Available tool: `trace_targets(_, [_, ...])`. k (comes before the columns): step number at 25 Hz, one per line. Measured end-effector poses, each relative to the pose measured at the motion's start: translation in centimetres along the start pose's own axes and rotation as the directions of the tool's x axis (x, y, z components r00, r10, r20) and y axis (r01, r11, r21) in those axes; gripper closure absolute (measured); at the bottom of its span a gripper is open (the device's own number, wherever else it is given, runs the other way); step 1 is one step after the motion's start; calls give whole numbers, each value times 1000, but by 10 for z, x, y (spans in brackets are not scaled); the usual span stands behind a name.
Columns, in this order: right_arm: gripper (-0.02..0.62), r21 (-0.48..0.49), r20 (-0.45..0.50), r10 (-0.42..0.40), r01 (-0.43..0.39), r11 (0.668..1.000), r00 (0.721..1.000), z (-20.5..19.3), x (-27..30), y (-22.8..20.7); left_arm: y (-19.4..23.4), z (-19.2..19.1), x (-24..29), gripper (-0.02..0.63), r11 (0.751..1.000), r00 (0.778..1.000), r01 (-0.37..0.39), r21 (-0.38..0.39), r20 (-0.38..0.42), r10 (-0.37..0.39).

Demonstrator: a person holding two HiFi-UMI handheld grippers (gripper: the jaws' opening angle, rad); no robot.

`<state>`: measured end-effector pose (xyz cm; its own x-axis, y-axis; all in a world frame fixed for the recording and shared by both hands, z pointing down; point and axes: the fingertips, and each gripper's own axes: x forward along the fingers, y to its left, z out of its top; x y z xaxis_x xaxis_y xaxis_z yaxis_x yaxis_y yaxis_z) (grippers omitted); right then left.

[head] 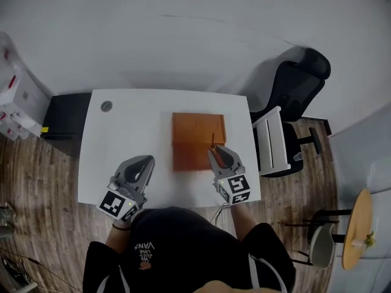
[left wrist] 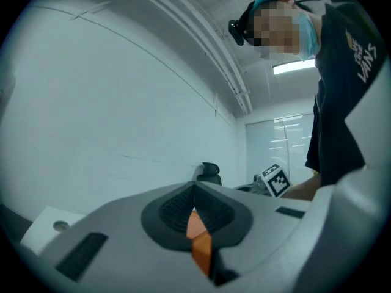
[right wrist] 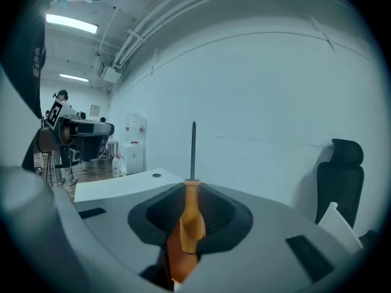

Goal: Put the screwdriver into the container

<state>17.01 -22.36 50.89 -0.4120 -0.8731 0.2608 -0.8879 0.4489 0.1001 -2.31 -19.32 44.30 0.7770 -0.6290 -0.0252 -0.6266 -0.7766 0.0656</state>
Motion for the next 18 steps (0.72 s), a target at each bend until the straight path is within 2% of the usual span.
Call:
trace_targets(10, [518, -22, -67, 30, -31, 999, 997, -21, 15, 3, 7, -8, 2, 591, 1000, 1000, -19, -23, -11, 19])
trace_targets(18, [518, -89, -144, 31, -44, 995, 989, -43, 26, 5, 13, -11, -2, 591, 999, 999, -37, -28, -11, 37])
